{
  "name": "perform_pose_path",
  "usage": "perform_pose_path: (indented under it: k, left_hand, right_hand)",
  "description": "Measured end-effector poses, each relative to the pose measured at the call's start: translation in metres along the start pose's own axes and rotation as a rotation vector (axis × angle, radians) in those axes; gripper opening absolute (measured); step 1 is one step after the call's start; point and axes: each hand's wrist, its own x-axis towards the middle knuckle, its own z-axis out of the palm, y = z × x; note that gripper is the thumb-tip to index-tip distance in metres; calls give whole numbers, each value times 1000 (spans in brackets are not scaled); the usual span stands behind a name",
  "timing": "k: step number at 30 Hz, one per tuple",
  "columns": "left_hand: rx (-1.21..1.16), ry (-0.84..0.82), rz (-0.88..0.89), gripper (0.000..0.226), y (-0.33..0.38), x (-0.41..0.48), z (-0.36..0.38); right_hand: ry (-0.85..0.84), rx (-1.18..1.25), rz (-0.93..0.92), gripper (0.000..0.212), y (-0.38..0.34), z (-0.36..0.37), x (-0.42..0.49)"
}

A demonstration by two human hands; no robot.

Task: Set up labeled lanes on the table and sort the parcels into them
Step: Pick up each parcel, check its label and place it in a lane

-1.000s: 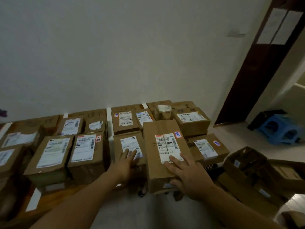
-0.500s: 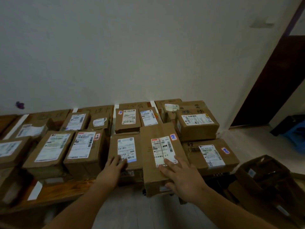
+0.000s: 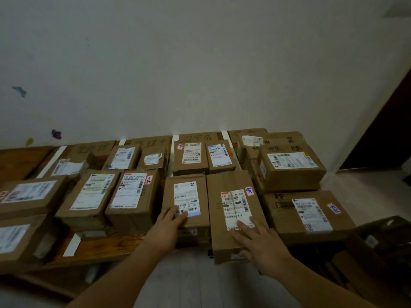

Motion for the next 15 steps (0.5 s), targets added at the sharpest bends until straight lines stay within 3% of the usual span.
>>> perform_pose_path:
  k: [15]
  left_hand:
    - [-41,7,-77,63,9,-2,-6]
  right_hand:
    - [33,-9,-131,54,15,3,15]
